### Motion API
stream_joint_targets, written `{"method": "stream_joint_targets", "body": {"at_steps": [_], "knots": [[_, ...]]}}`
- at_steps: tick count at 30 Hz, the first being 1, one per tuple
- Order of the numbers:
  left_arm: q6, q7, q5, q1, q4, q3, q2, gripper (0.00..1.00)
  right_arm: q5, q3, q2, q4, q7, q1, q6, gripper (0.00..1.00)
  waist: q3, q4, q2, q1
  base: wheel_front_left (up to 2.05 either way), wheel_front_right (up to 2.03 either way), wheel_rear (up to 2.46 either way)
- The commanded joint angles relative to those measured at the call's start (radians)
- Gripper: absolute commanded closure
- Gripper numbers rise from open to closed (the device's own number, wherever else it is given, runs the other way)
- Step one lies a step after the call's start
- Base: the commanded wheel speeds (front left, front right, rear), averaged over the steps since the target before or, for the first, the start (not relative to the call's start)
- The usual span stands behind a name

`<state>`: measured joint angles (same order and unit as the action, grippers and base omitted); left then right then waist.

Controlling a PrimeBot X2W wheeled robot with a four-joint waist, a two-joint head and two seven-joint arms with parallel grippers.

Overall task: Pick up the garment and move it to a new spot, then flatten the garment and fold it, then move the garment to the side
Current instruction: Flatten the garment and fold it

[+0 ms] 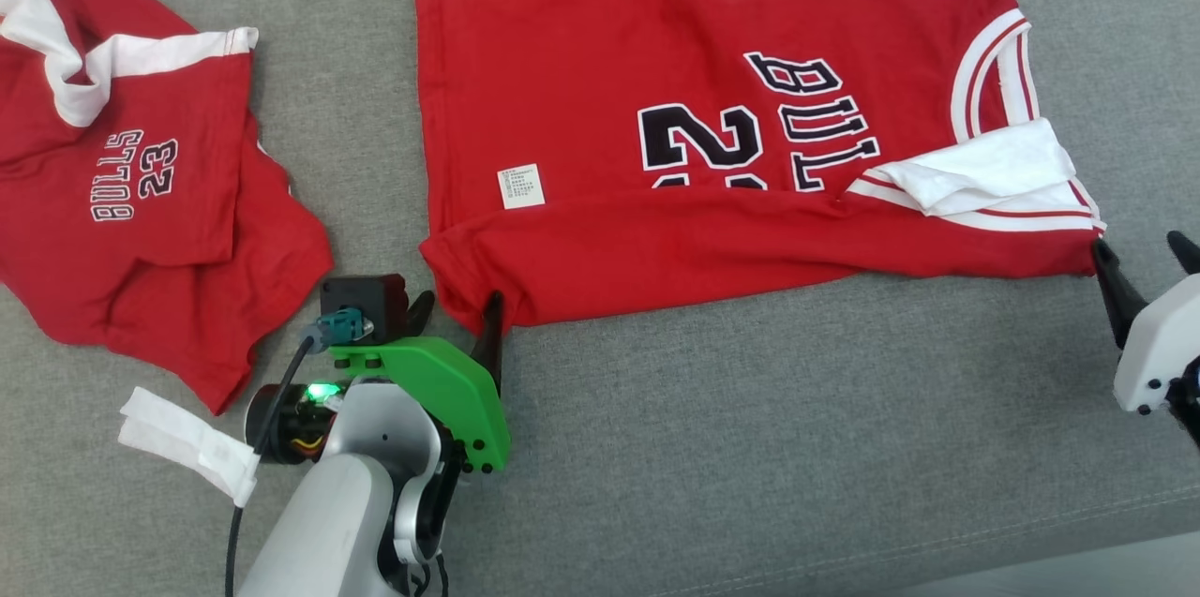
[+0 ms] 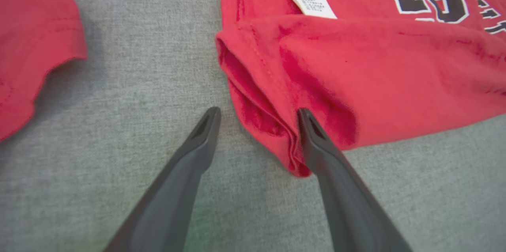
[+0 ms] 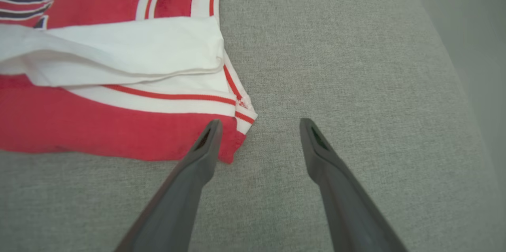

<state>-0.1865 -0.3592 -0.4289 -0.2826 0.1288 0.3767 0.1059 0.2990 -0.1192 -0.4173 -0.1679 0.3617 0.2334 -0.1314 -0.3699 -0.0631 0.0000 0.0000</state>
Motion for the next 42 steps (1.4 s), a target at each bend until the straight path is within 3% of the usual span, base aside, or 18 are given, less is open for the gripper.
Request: {"method": "stream_joint_targets", "body": {"at_steps": [1,15,16,17,18,19,20,23,27,32,37,41,42], "knots": [[-0.008,-0.004,0.006,-0.01,0.01,0.0,0.007,0.0,-0.005,0.02,-0.001,-0.019,0.018,0.014,0.001,0.0,-0.019,0.003,0.0,0.0,0.0,0.0,0.0],[0.021,-0.041,-0.017,0.015,-0.009,0.043,0.014,0.01,0.052,0.081,-0.005,-0.098,0.041,0.055,0.001,0.0,-0.014,0.019,0.0,0.0,0.0,0.0,0.0],[0.024,-0.046,-0.02,0.016,-0.012,0.045,0.014,0.2,0.057,0.087,-0.005,-0.101,0.043,0.058,0.001,0.0,-0.014,0.019,0.0,0.0,0.0,0.0,0.0],[0.025,-0.053,-0.02,0.016,-0.013,0.048,0.016,0.51,0.063,0.094,-0.004,-0.105,0.047,0.062,0.001,0.0,-0.015,0.018,0.0,0.0,0.0,0.0,0.0],[0.025,-0.057,-0.021,0.017,-0.011,0.049,0.019,0.69,0.069,0.098,-0.001,-0.11,0.049,0.064,0.001,0.12,-0.014,0.017,0.0,0.0,0.0,0.0,0.0],[0.028,-0.063,-0.025,0.018,-0.006,0.05,0.022,1.0,0.08,0.106,0.004,-0.117,0.052,0.068,0.001,0.51,-0.012,0.015,0.0,0.0,0.0,0.0,0.0],[0.03,-0.066,-0.027,0.019,-0.003,0.049,0.027,1.0,0.09,0.113,0.005,-0.124,0.05,0.073,0.001,1.0,-0.01,0.013,0.0,0.0,0.0,0.0,0.0],[0.043,-0.08,-0.04,0.023,-0.01,0.043,0.045,1.0,0.109,0.121,-0.012,-0.145,0.042,0.082,0.002,1.0,0.006,0.01,0.0,0.0,0.0,0.0,0.0],[0.097,-0.132,-0.098,0.05,-0.062,0.03,0.092,1.0,0.168,0.105,-0.049,-0.153,0.044,0.084,0.002,1.0,0.04,0.009,0.0,0.0,0.0,0.0,0.0],[0.164,-0.241,-0.193,0.141,-0.196,0.027,0.168,1.0,0.253,0.095,-0.145,-0.108,0.107,0.009,0.002,1.0,0.085,0.012,0.0,0.0,0.0,0.0,0.0],[0.157,-0.299,-0.243,0.295,-0.335,0.055,0.204,1.0,0.346,0.091,-0.221,-0.026,0.204,-0.119,0.002,1.0,0.098,0.011,0.0,0.0,0.0,0.0,0.0],[0.131,-0.278,-0.266,0.4,-0.386,0.074,0.178,1.0,0.381,0.069,-0.228,0.003,0.227,-0.2,0.002,1.0,0.093,0.006,0.0,0.0,0.0,0.0,0.0],[0.126,-0.27,-0.268,0.418,-0.388,0.079,0.171,0.87,0.383,0.066,-0.222,0.003,0.229,-0.217,0.002,1.0,0.091,0.008,0.0,0.0,0.0,0.0,0.0]]}}
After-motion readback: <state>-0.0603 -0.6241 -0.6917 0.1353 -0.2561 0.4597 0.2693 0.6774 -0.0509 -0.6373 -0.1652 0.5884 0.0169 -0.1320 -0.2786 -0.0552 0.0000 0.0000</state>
